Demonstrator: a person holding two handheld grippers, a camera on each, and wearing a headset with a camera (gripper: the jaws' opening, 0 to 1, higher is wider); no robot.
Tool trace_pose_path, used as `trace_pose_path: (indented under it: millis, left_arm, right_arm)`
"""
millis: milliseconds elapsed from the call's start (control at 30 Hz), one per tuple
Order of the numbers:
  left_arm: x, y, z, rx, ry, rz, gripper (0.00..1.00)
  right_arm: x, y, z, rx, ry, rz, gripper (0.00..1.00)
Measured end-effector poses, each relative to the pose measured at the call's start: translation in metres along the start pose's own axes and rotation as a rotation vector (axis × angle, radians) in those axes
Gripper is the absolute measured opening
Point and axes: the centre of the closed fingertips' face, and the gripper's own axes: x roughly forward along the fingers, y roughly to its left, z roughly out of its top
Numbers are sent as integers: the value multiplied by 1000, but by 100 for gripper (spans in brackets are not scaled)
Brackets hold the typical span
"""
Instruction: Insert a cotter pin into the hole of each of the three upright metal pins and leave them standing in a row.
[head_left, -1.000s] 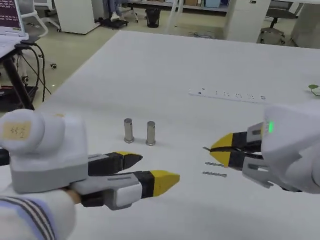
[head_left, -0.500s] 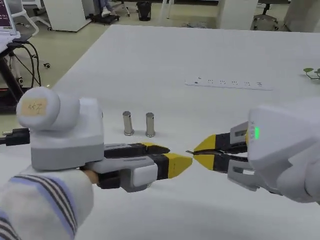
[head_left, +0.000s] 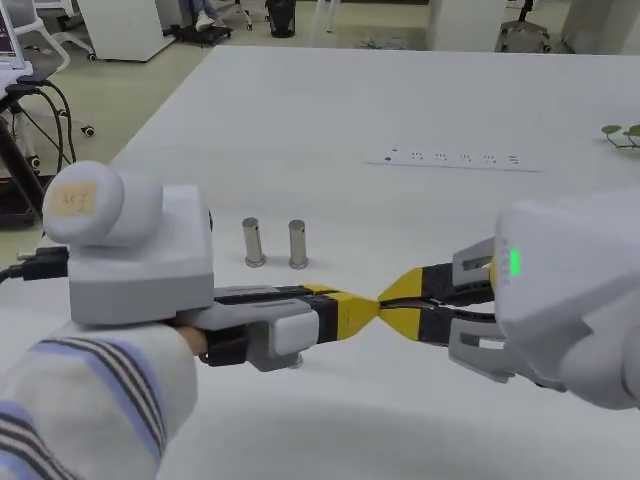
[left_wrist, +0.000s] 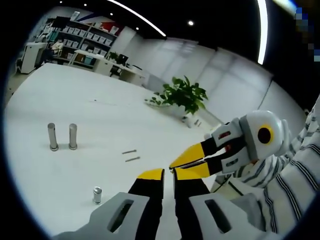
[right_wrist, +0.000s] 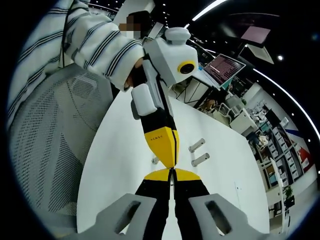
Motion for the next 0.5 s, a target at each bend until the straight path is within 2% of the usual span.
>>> trace_pose_path:
  millis: [200, 367, 500]
  left_arm:
    - [-1, -2, -1, -9, 13, -15, 0]
    - [-4, 0, -2, -56, 20, -11, 0]
    - [-8, 0, -2, -74, 26, -15, 0]
  right_arm:
    - [2, 2, 1, -10, 4, 2, 0]
    - [3, 2, 3, -5, -3, 9, 0]
    - [4, 3, 7, 15, -33, 16, 0]
